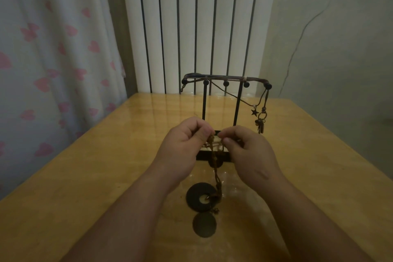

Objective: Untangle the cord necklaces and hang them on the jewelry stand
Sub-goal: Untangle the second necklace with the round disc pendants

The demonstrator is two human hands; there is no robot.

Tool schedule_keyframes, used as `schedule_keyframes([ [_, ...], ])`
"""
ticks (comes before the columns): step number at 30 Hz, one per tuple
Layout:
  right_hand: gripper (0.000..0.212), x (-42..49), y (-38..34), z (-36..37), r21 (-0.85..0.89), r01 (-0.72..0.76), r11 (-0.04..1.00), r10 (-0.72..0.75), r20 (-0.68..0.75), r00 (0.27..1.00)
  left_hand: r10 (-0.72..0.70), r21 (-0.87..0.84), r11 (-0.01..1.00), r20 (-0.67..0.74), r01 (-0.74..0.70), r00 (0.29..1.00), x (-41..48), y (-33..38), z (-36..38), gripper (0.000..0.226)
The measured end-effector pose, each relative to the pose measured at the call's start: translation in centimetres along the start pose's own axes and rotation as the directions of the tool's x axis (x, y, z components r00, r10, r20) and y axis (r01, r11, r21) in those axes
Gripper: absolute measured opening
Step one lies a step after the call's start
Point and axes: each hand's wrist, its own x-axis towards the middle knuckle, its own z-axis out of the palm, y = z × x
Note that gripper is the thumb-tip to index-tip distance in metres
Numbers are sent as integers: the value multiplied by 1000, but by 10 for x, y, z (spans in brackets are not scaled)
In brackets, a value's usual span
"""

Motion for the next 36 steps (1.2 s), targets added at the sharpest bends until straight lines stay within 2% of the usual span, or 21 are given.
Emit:
schedule_keyframes([
  [2, 33, 1, 2, 0, 13, 16, 1000, -17, 59, 998, 8, 12, 1000, -50, -7, 999, 1, -2, -1, 22],
  [5, 34, 1, 2, -2, -45, 23, 999, -22, 19, 1000, -1, 7, 1000, -131, 2, 991, 2, -3, 0, 20],
  [7, 28, -1, 0, -3, 63, -29, 998, 27, 35, 999, -6, 33, 999, -159, 11, 987, 2, -3, 0, 18],
  [10, 23, -6, -7, 1, 277, -139, 951, 83, 203, 976, -21, 63, 998, -156, 31, 988, 1, -4, 0, 18],
  [12, 21, -9, -7, 7, 226, -146, 963, 81, 277, 958, -34, 64, 997, -149, 44, 988, 1, -4, -1, 18],
  [14, 12, -9, -7, 9, 137, -132, 982, 92, 265, 960, -39, 67, 997, -149, 49, 988, 2, -4, -2, 18],
  [15, 9, -9, -7, 7, 150, -145, 978, 105, 248, 963, -42, 65, 997, -154, 52, 987, 3, -5, -2, 18],
  [17, 12, -5, -5, 1, 303, -224, 926, 167, 203, 965, -62, 69, 995, -168, 75, 984, 4, -7, -4, 17],
  [19, 14, -2, -6, -7, 479, -301, 824, 228, 206, 952, -116, 73, 989, -132, 126, 984, 5, -8, -8, 24],
  [21, 14, -1, -7, -12, 533, -333, 778, 246, 229, 942, -173, 70, 982, -55, 177, 983, 5, -7, -10, 30],
  [26, 16, 2, -7, -23, 493, -345, 799, 264, 229, 937, -188, 152, 973, 91, 173, 978, 3, -6, -16, 14],
  [31, 18, 4, -7, -36, 424, -442, 791, 340, 296, 893, -173, 178, 971, 65, 159, 983, 5, -9, -19, 16],
  [36, 20, 2, -7, -37, 329, -444, 833, 306, 394, 867, -124, 160, 980, 27, 119, 992, 5, -8, -17, 17],
])
